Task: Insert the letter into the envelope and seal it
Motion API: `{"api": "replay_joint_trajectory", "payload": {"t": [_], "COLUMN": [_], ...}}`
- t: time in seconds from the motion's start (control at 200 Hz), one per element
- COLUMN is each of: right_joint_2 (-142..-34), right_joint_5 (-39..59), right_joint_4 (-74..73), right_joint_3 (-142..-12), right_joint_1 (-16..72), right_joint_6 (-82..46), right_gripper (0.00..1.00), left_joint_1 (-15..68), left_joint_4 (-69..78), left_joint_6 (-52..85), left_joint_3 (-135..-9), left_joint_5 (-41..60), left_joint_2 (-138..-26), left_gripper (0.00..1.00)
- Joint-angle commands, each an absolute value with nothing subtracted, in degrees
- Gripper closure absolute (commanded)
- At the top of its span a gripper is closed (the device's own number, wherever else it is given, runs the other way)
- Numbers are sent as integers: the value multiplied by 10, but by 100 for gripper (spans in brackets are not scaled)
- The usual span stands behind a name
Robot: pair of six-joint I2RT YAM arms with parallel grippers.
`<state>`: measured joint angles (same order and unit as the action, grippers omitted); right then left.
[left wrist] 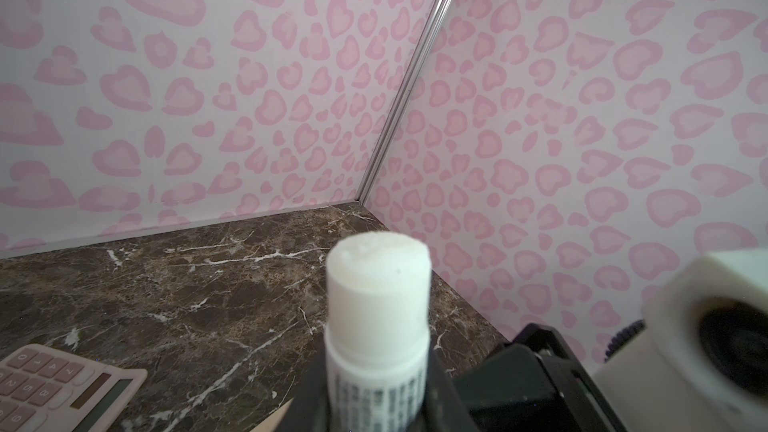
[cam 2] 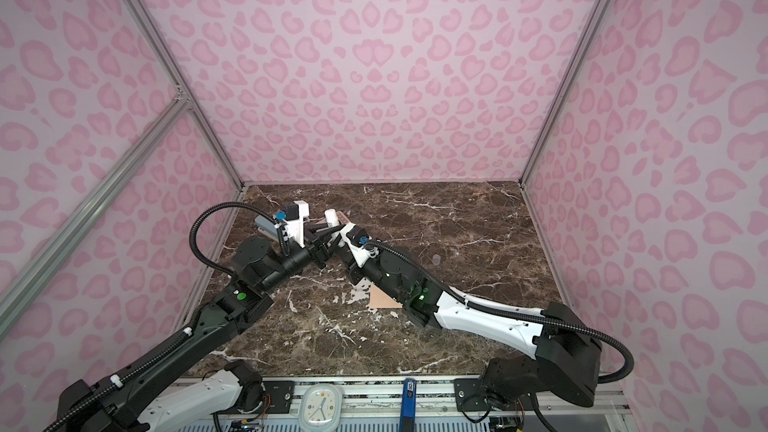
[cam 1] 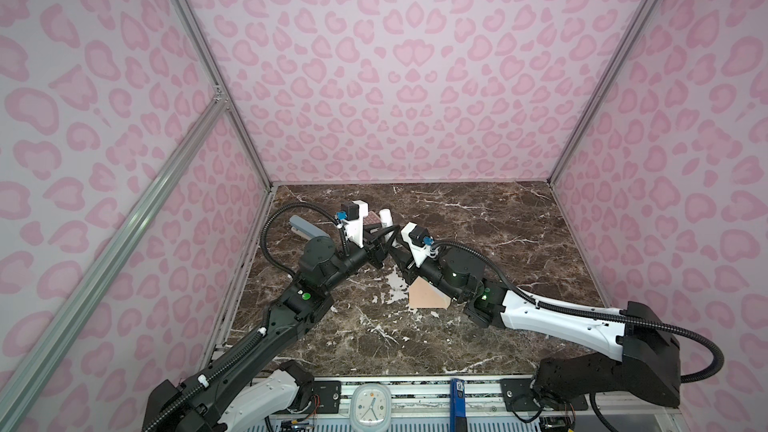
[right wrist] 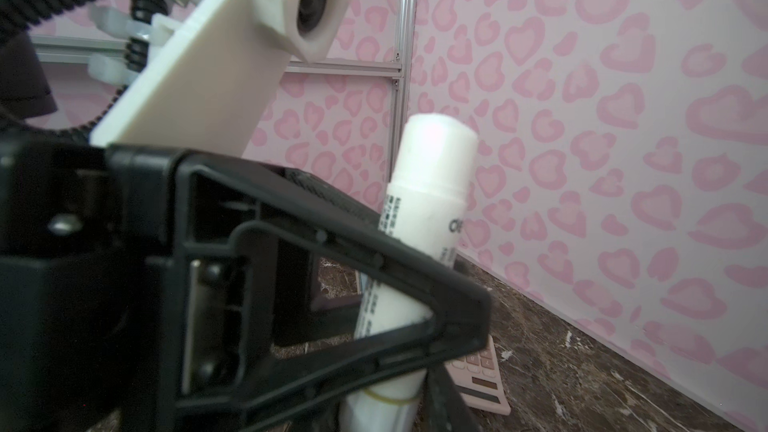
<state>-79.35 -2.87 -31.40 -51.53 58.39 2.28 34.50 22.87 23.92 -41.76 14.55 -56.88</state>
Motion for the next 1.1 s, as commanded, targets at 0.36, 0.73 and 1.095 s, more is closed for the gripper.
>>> {"api": "replay_joint_trajectory", "payload": {"t": [0.36, 0.73, 1.095], "right_joint_2": [-807, -752, -748], "right_joint_5": [-44, 243, 160], "right_joint_4": [-312, -369, -363], "right_joint_3": [-534, -480, -453], "right_joint_1": [575, 471, 492], "right_joint_6": [-10, -138, -49], "right_gripper": [86, 91, 46], "left_joint_1": [347, 330, 324], "left_joint_4": [277, 279, 307], "left_joint_6": [246, 227, 281], "left_joint_3": [-406, -387, -377], "left_joint_5": [174, 264, 216], "left_joint_2": [-565, -535, -548], "left_gripper": [96, 96, 96]}}
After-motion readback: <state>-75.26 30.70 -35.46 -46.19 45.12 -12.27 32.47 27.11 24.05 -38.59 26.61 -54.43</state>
